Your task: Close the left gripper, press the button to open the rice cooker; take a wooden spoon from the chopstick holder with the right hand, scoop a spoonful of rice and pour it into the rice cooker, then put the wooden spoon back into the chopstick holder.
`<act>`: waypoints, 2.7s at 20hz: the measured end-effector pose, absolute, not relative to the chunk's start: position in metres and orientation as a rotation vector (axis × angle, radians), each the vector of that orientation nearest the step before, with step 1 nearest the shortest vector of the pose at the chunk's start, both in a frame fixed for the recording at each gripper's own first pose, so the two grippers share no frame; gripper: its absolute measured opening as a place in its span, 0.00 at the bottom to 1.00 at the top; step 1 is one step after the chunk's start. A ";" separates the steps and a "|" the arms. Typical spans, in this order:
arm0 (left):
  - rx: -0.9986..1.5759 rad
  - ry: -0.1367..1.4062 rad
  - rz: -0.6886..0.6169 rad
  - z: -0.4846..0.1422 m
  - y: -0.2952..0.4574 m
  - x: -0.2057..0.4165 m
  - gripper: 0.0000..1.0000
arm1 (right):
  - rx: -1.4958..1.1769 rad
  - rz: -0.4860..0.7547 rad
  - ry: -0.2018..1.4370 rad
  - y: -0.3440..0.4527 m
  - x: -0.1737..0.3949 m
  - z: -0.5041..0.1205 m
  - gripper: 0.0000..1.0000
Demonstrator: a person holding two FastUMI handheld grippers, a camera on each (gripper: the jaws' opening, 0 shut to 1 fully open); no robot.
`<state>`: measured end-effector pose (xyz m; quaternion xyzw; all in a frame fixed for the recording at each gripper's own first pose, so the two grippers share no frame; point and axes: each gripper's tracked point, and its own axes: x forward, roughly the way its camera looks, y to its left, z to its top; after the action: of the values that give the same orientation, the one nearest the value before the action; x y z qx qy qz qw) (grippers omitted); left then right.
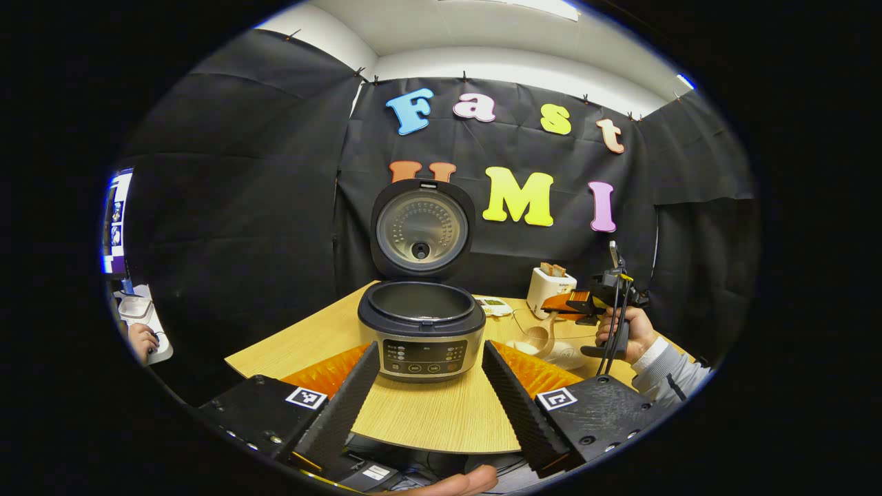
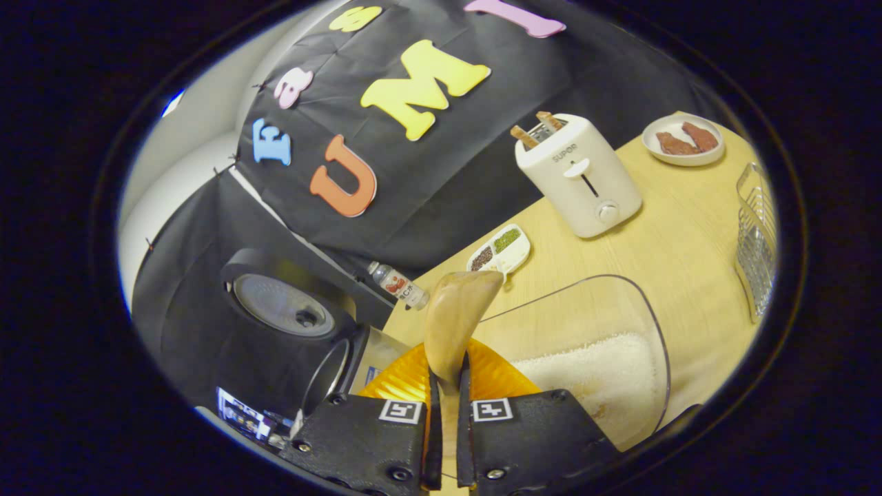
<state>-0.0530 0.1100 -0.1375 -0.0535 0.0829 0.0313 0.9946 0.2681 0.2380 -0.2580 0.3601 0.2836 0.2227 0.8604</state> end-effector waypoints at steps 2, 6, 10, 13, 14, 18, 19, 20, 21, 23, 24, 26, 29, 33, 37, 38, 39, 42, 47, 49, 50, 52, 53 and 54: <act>-0.099 0.164 0.062 -0.135 0.108 -0.055 0.96 | 0.841 0.441 0.599 0.227 0.270 -0.258 0.13; -0.078 0.159 0.056 -0.131 0.104 -0.057 0.96 | 0.931 0.380 0.544 0.200 0.273 -0.253 0.13; -0.079 0.158 0.049 -0.129 0.097 -0.057 0.96 | 1.109 0.367 0.488 0.178 0.267 -0.235 0.13; -0.075 0.159 0.048 -0.128 0.094 -0.059 0.96 | 1.325 0.386 0.448 0.163 0.263 -0.217 0.13; -0.074 0.161 0.046 -0.127 0.092 -0.059 0.96 | 1.394 0.397 0.436 0.158 0.261 -0.211 0.13; -0.059 0.151 0.037 -0.122 0.084 -0.063 0.96 | 1.531 0.445 0.397 0.149 0.251 -0.191 0.13; -0.056 0.144 0.035 -0.120 0.082 -0.065 0.95 | 1.534 0.448 0.405 0.148 0.247 -0.188 0.13; -0.055 0.143 0.031 -0.118 0.080 -0.067 0.95 | 1.540 0.446 0.399 0.147 0.245 -0.185 0.13; -0.051 0.144 0.029 -0.119 0.077 -0.068 0.96 | 1.535 0.452 0.397 0.146 0.242 -0.178 0.13; -0.040 0.134 0.028 -0.114 0.073 -0.071 0.95 | 1.528 0.449 0.395 0.144 0.239 -0.171 0.11; -0.036 0.129 0.023 -0.112 0.071 -0.074 0.95 | 1.526 0.437 0.394 0.144 0.239 -0.169 0.10; -0.035 0.119 0.013 -0.109 0.067 -0.081 0.96 | 1.520 0.430 0.397 0.145 0.233 -0.163 0.09; -0.029 0.105 0.007 -0.105 0.068 -0.090 0.95 | 1.488 0.432 0.407 0.152 0.227 -0.150 0.08; -0.029 0.089 0.001 -0.101 0.073 -0.101 0.95 | 1.440 0.454 0.401 0.170 0.220 -0.125 0.08; -0.032 0.070 0.004 -0.099 0.084 -0.110 0.86 | 1.384 0.491 0.403 0.202 0.215 -0.099 0.08; -0.034 0.065 0.007 -0.099 0.087 -0.111 0.95 | 1.365 0.500 0.404 0.211 0.214 -0.094 0.08; -0.036 0.064 0.012 -0.100 0.093 -0.112 0.95 | 1.346 0.508 0.409 0.221 0.214 -0.089 0.09; -0.047 0.070 0.028 -0.106 0.108 -0.113 0.85 | 1.298 0.523 0.424 0.255 0.220 -0.082 0.09; -0.066 0.090 0.063 -0.123 0.134 -0.113 0.95 | 1.192 0.529 0.450 0.304 0.238 -0.084 0.08; -0.077 0.095 0.074 -0.128 0.143 -0.113 0.95 | 1.130 0.531 0.464 0.325 0.245 -0.084 0.08; -0.082 0.101 0.079 -0.131 0.147 -0.112 0.95 | 1.105 0.533 0.469 0.336 0.252 -0.087 0.09; -0.087 0.110 0.090 -0.137 0.154 -0.110 0.95 | 1.056 0.542 0.477 0.357 0.258 -0.087 0.09; -0.088 0.114 0.096 -0.139 0.157 -0.109 0.95 | 1.033 0.545 0.485 0.367 0.260 -0.089 0.09; -0.090 0.117 0.101 -0.141 0.161 -0.109 0.95 | 1.016 0.550 0.493 0.375 0.260 -0.091 0.09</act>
<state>-0.1089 0.1614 -0.1411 -0.0447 0.0582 0.0504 0.9960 0.2603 0.3746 -0.0911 0.4751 0.2306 0.2575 0.8092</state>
